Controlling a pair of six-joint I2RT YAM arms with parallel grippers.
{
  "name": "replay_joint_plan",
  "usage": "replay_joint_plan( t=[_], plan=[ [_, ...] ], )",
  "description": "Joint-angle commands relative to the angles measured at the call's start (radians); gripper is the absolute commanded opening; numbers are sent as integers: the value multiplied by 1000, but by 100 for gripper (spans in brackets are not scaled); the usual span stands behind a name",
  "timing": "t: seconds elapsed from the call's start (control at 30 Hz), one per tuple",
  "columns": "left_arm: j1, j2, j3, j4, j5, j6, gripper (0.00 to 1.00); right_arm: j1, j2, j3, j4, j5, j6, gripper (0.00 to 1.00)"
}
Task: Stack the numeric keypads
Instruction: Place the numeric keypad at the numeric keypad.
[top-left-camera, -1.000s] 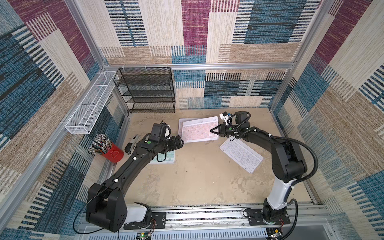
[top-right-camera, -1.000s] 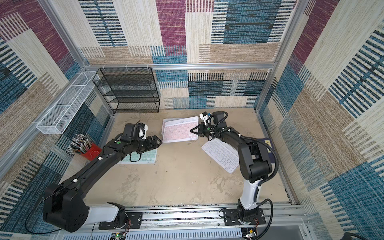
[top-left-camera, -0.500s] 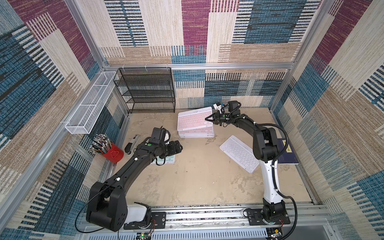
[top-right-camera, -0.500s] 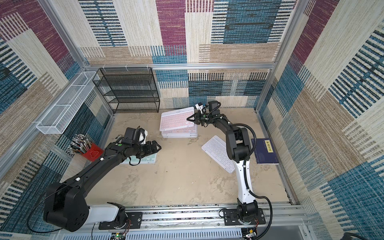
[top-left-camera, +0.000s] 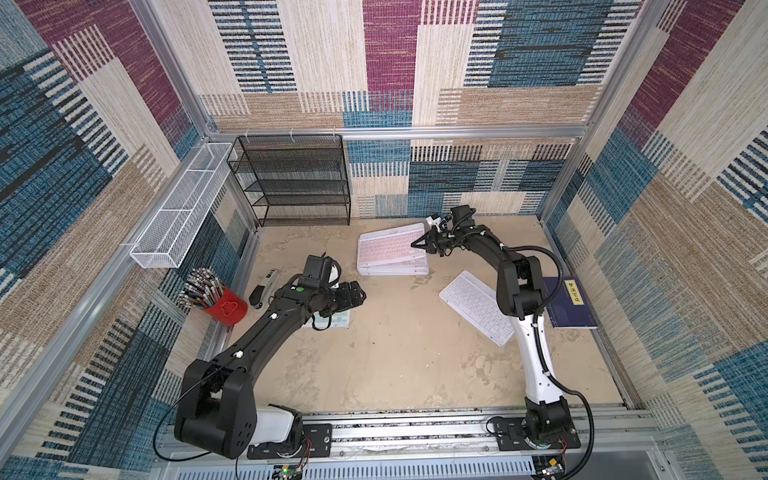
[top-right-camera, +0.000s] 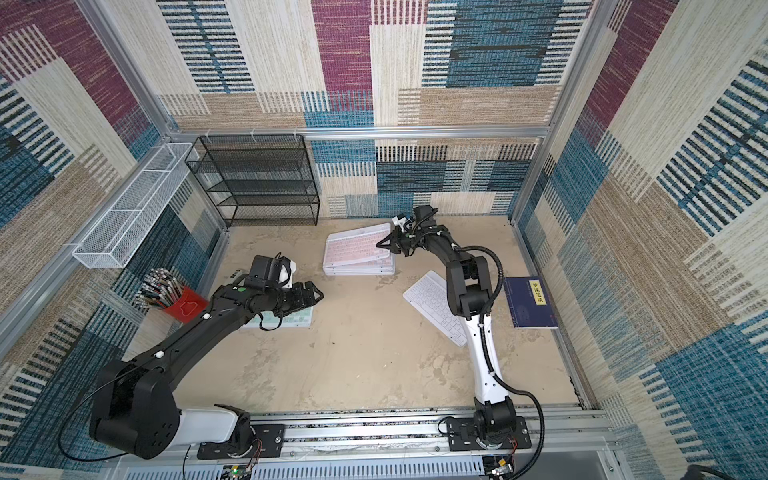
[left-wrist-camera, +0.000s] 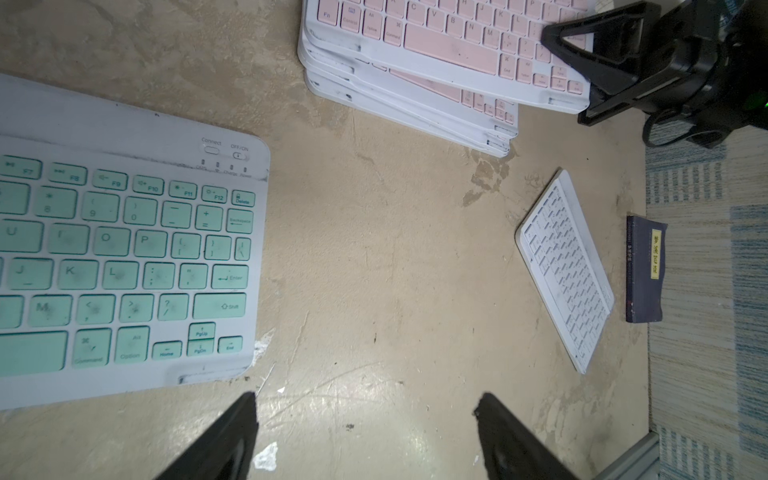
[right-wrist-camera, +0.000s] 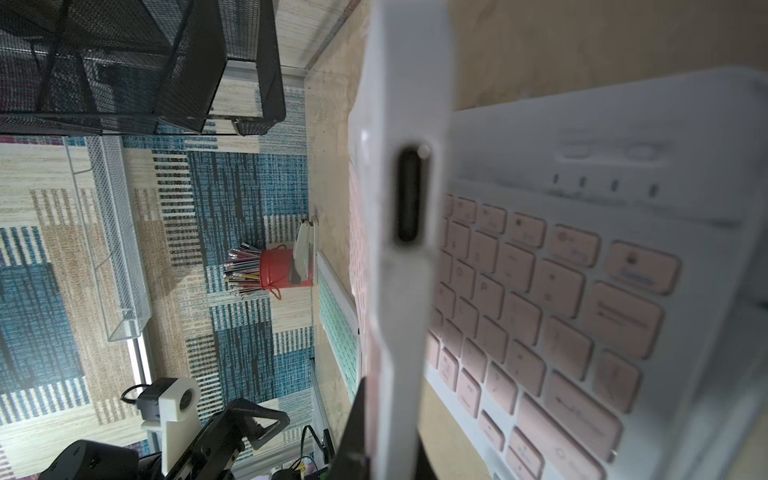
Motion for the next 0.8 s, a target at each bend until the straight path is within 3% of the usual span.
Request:
replay_joint_plan(
  t=[0.0,0.23,0.4,0.6,0.77],
  plan=[
    [0,4,-2,15,15,8,86,1,27,50,-159,197,-64,0],
    [0,24,-5,31,26,4,86,2,71,134,-313,389,-147,0],
    [0,31,-15,45,33,-4,86,4,92,157,-351,430,-172,0],
    [0,29,-19,46,29,-4,86,8,122,172,-344,360,-184,0],
    [0,29,-21,44,27,-4,86,7,118,139,-277,227,-141,0]
  ],
)
